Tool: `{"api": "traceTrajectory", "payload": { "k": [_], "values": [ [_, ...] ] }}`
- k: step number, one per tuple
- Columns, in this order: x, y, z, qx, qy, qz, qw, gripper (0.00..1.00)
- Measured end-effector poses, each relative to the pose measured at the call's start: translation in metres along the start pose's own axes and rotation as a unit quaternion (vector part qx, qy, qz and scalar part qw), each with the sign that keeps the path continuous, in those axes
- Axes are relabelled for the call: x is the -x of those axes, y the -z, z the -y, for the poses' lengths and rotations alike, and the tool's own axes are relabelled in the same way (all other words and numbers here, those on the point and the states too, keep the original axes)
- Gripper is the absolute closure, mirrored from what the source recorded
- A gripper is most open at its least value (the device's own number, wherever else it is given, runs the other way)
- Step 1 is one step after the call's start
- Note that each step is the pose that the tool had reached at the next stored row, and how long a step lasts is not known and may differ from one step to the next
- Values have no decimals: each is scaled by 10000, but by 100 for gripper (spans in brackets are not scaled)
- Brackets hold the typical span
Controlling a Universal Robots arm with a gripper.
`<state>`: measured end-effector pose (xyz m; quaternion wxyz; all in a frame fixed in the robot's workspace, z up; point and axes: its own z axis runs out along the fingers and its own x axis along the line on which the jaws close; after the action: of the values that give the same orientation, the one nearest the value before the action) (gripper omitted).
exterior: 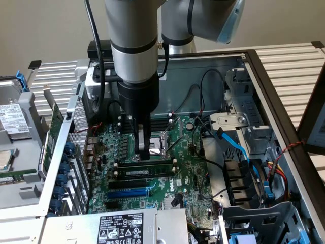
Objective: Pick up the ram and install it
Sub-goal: 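Press down the ram until it locks into place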
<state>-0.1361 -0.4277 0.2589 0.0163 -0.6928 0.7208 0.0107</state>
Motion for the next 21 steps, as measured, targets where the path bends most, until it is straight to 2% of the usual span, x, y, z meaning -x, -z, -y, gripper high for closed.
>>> {"api": "traceTrajectory", "payload": {
  "k": [3, 18, 21],
  "values": [
    [2, 62, 1, 0, 1, 0, 10000, 90],
    [1, 63, 1, 0, 0, 0, 10000, 90],
    [1, 62, 2, -6, -135, 0, 9999, 90]
  ]
}}
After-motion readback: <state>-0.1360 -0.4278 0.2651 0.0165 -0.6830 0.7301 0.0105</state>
